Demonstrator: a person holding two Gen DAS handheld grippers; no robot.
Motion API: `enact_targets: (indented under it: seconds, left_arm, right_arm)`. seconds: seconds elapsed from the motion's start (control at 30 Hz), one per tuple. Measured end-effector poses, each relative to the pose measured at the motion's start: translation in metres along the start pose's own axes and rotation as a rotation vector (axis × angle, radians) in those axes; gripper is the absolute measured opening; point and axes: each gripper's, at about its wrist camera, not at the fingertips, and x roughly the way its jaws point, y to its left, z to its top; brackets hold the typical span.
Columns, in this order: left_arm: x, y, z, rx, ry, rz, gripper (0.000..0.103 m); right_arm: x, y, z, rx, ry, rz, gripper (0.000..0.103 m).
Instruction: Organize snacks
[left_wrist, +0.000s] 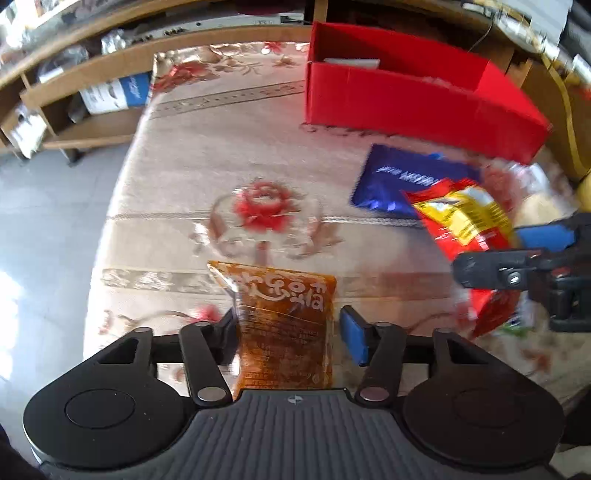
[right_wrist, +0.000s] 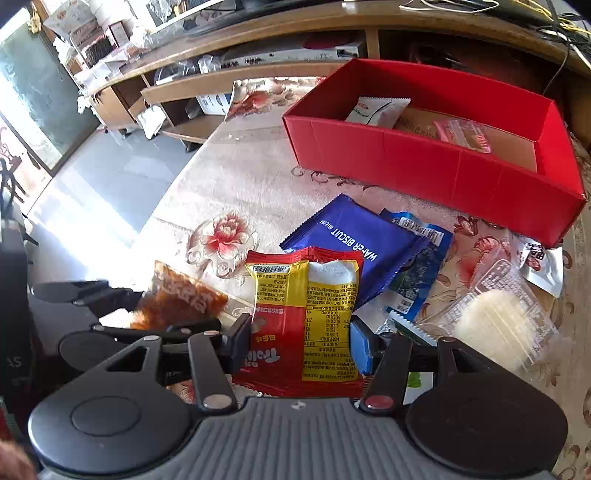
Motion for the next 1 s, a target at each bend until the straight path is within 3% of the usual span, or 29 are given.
enact_targets:
  seconds: [0.1, 0.17, 0.27, 0.43, 0.5, 0.53, 0.57, 0.63, 0.67, 0.73, 0.77, 0.87, 0.93, 1.0]
  left_arm:
    - [-0.001, -0.003, 0.001, -0.026, 0.010, -0.061, 0.053]
    - [-0.001, -0.012, 0.001, 0.008, 0.005, -0.037, 0.053]
    - [0.001, -0.027, 0.000, 0.073, 0.018, -0.070, 0.055]
    - [0.006, -0.050, -0.009, 0.214, 0.029, -0.032, 0.072]
    - [0.009, -0.058, -0.016, 0.272, 0.040, -0.008, 0.091]
    - [0.008, -0.057, -0.018, 0.263, 0.032, -0.003, 0.091]
    - [0.008, -0.052, -0.018, 0.235, 0.035, -0.021, 0.089]
    - [0.004, -0.049, -0.017, 0.223, 0.029, -0.015, 0.067]
    - [0.000, -0.047, -0.016, 0.214, 0.026, -0.031, 0.061]
    - [-0.005, -0.041, -0.013, 0.162, 0.036, -0.106, 0.048]
    - [-0.007, -0.039, -0.013, 0.141, 0.042, -0.139, 0.047]
    - [-0.009, -0.043, -0.013, 0.155, 0.034, -0.141, 0.045]
    - [-0.012, -0.043, -0.011, 0.143, 0.025, -0.165, 0.034]
    - [-0.015, -0.039, -0.008, 0.110, 0.019, -0.189, 0.033]
  right_arm:
    - [-0.006, -0.002, -0.001, 0.005, -0.017, 0.008, 0.053]
    - [-0.009, -0.004, -0.001, 0.009, -0.027, 0.007, 0.053]
    - [-0.013, -0.009, -0.001, 0.028, -0.039, 0.003, 0.053]
    - [-0.017, -0.016, 0.000, 0.048, -0.051, 0.008, 0.053]
    - [-0.018, -0.017, -0.001, 0.050, -0.052, 0.012, 0.053]
    - [-0.019, -0.018, -0.001, 0.050, -0.052, 0.014, 0.053]
    - [-0.020, -0.018, -0.001, 0.050, -0.053, 0.016, 0.053]
    - [-0.022, -0.020, -0.001, 0.052, -0.059, 0.019, 0.053]
    - [-0.023, -0.021, -0.001, 0.054, -0.062, 0.020, 0.053]
    - [-0.024, -0.022, -0.001, 0.057, -0.067, 0.021, 0.053]
    - [-0.025, -0.022, -0.001, 0.058, -0.070, 0.022, 0.053]
    - [-0.029, -0.022, -0.001, 0.060, -0.081, 0.025, 0.053]
    - [-0.031, -0.023, -0.001, 0.062, -0.088, 0.023, 0.053]
    - [-0.033, -0.024, 0.000, 0.067, -0.094, 0.023, 0.053]
